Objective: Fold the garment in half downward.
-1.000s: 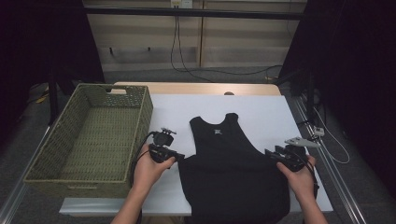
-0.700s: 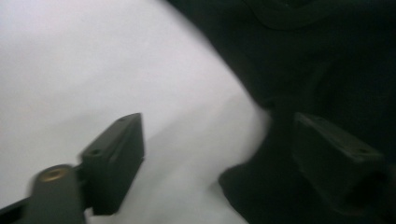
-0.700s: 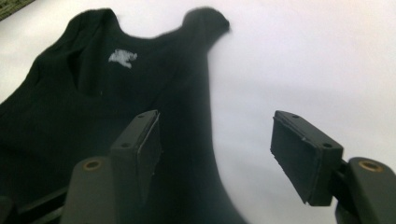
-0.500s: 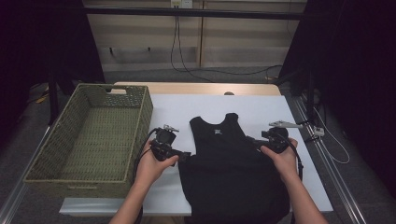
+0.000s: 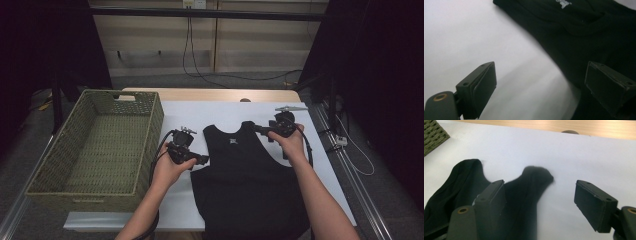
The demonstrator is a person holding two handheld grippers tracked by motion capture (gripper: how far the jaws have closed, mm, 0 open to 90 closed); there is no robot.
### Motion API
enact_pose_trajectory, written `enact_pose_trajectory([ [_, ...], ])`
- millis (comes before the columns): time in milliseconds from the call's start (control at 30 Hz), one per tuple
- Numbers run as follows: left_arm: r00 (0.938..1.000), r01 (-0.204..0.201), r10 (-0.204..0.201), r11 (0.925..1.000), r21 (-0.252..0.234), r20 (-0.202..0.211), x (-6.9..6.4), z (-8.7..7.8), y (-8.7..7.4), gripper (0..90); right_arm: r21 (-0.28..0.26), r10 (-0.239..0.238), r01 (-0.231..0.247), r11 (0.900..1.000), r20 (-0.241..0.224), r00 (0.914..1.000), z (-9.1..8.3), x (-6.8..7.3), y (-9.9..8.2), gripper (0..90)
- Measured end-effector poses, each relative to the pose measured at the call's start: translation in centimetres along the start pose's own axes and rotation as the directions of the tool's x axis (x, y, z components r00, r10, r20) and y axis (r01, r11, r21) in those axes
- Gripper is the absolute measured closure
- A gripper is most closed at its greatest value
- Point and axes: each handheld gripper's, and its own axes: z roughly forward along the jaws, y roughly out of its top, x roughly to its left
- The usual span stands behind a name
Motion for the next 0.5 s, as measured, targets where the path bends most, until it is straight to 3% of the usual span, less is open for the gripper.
enact_pose_trajectory([
  [100, 0.9998, -0.014, 0.014, 0.9999, -0.003, -0.010, 0.14, -0.06, 0.56, 9.8, 0.025, -0.010, 0.011, 0.9996, -0.016, 0.9998, 1.14, -0.09, 0.95, 22.9],
  [300, 0.9993, -0.020, 0.018, 0.9991, -0.039, -0.031, -0.14, -0.59, 0.74, 8.9, 0.027, -0.027, 0.027, 0.9993, -0.007, 0.9996, 0.68, 0.11, 0.90, 23.0],
  [433, 0.9999, -0.006, 0.006, 0.9998, -0.019, -0.014, 0.17, -0.40, 0.61, 8.3, 0.003, -0.024, 0.024, 0.9997, 0.029, 0.9993, 0.86, -0.16, 0.95, 30.0],
  [500, 0.9998, 0.000, 0.000, 0.9998, -0.020, -0.019, 0.49, -0.31, 0.58, 8.2, 0.006, -0.017, 0.017, 0.9998, 0.017, 0.9997, 1.29, -0.47, 1.19, 33.0],
])
